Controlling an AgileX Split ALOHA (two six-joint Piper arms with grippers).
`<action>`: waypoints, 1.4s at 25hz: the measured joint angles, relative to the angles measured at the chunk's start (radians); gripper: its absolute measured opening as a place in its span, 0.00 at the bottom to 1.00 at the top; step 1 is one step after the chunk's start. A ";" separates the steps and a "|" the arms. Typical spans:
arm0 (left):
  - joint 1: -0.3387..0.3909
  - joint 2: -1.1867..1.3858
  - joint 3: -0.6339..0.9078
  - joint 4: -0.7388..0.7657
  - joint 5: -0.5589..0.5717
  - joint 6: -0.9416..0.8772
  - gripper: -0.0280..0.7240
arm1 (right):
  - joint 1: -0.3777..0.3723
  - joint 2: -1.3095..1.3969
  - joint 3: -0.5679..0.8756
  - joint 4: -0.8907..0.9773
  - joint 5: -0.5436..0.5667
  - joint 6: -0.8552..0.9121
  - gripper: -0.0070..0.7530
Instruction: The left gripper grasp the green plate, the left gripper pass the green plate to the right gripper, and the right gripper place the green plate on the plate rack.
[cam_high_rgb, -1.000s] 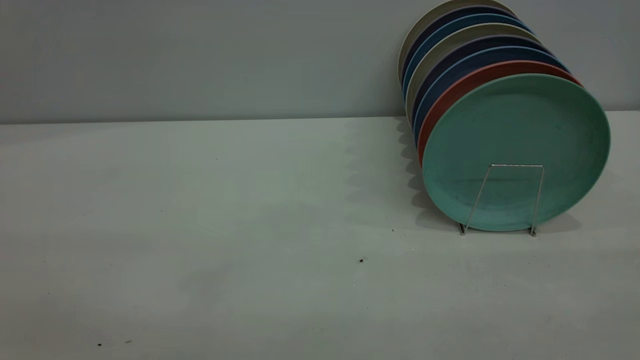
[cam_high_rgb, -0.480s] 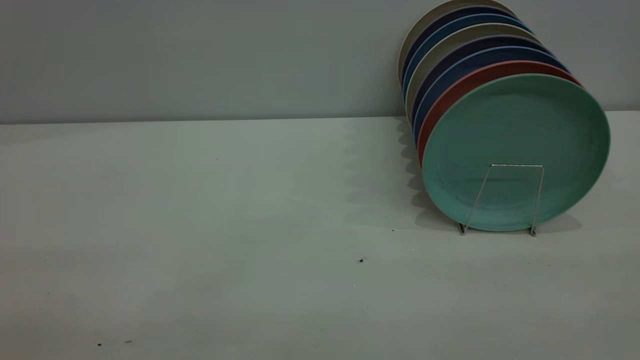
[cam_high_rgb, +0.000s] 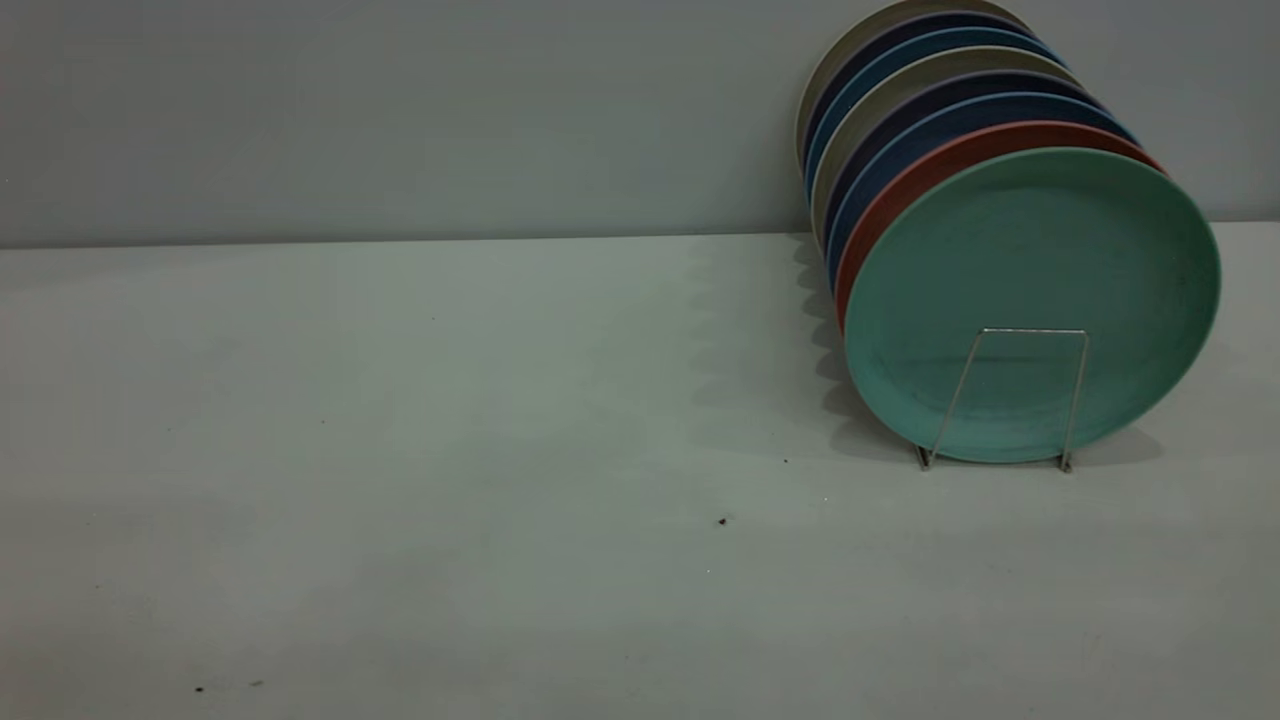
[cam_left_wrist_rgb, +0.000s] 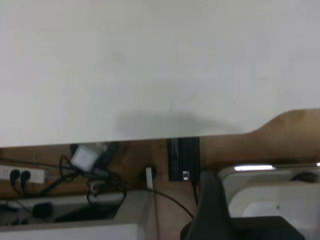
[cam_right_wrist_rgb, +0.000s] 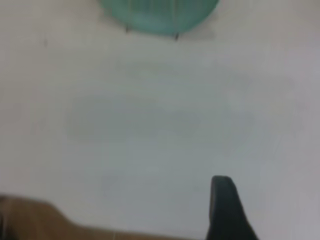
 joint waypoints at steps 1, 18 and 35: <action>0.000 -0.014 0.000 0.000 0.000 0.000 0.81 | -0.011 -0.028 0.000 0.000 0.001 0.000 0.61; -0.009 -0.525 0.000 0.000 0.034 0.000 0.81 | -0.050 -0.078 0.000 0.000 0.005 0.001 0.61; -0.008 -0.530 0.000 0.000 0.038 -0.001 0.81 | -0.050 -0.078 0.000 0.000 0.005 0.001 0.61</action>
